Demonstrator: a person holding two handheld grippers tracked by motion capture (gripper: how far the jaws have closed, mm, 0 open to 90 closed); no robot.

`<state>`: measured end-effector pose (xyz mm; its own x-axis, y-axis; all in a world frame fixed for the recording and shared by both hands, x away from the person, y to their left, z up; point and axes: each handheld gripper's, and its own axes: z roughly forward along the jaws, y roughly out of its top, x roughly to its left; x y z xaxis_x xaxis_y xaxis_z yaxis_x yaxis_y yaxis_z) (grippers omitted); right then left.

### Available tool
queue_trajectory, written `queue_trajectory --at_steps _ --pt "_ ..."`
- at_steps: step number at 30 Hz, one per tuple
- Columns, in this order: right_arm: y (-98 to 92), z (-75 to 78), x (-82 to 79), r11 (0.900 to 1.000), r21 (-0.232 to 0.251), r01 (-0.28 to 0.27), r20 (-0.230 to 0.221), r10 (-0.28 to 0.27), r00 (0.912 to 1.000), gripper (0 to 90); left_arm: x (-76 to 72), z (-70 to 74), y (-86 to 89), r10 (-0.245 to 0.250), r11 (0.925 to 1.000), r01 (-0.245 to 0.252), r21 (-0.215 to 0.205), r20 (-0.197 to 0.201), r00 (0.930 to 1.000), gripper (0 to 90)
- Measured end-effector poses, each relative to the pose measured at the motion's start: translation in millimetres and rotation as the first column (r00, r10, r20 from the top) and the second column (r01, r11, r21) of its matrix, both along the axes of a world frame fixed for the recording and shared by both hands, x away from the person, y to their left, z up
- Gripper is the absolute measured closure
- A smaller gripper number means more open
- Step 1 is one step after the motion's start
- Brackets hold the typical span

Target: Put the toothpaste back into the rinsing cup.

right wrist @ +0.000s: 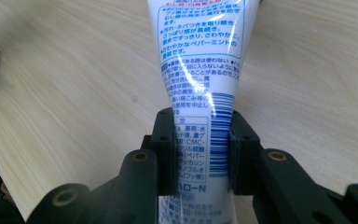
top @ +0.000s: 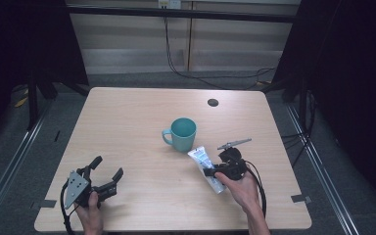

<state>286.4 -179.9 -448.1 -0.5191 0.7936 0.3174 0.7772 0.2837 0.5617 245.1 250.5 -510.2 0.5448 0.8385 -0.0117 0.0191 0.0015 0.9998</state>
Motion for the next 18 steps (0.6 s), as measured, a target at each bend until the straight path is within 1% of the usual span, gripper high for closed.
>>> queue_trajectory --at_steps 2,3,4,5,6,7,9,11,12,14,18 --pt "-0.4 0.6 -1.0 1.0 0.012 0.013 0.017 -0.014 0.9998 69.2 0.0 0.0 0.1 0.002 1.0 -0.002 0.001 0.001 1.0 15.6" --pt "-0.7 0.8 -1.1 1.0 0.017 0.01 0.017 -0.011 0.9998 69.2 0.0 0.0 -0.1 0.0 1.0 0.0 -0.001 0.0 1.0 15.6" --pt "-0.3 0.7 -1.9 1.0 0.018 0.005 0.04 -0.005 0.9992 69.2 0.0 0.0 0.0 0.0 1.0 0.0 -0.001 0.0 1.0 15.6" --pt "0.6 1.1 -3.7 1.0 0.016 0.012 0.075 -0.013 0.9971 69.2 0.0 0.0 0.1 -0.001 1.0 0.001 0.0 0.0 1.0 15.6" --pt "1.3 1.6 -4.3 1.0 0.009 0.005 0.075 -0.006 0.9971 69.2 0.1 0.0 0.2 -0.002 1.0 0.002 0.0 0.0 1.0 15.6" --pt "1.8 1.4 -4.7 1.0 0.016 0.0 0.089 -0.001 0.996 69.2 0.1 0.0 0.2 -0.002 1.0 0.002 0.001 -0.001 1.0 15.6" --pt "2.3 1.5 -5.2 0.999 0.037 -0.01 0.101 0.006 0.9949 69.2 0.1 0.0 0.3 -0.002 1.0 0.002 0.001 0.0 1.0 15.6" --pt "3.2 2.3 -6.1 0.999 0.045 -0.011 0.128 0.006 0.9918 69.2 0.1 0.0 0.2 -0.003 1.0 0.003 0.0 -0.001 1.0 15.6" --pt "3.3 2.9 -6.2 0.999 0.052 -0.013 0.13 0.007 0.9915 69.2 0.1 0.0 0.3 -0.002 1.0 0.002 0.001 0.0 1.0 15.6" --pt "2.7 4.4 -6.8 0.998 0.07 -0.003 0.15 -0.008 0.9886 69.2 0.1 0.0 0.2 -0.003 1.0 0.003 0.0 -0.001 1.0 15.6" --pt "-0.2 6.9 -7.4 0.995 0.099 -0.001 0.175 -0.016 0.9844 69.1 0.1 0.0 0.2 -0.003 1.0 0.003 0.0 -0.001 1.0 15.6"
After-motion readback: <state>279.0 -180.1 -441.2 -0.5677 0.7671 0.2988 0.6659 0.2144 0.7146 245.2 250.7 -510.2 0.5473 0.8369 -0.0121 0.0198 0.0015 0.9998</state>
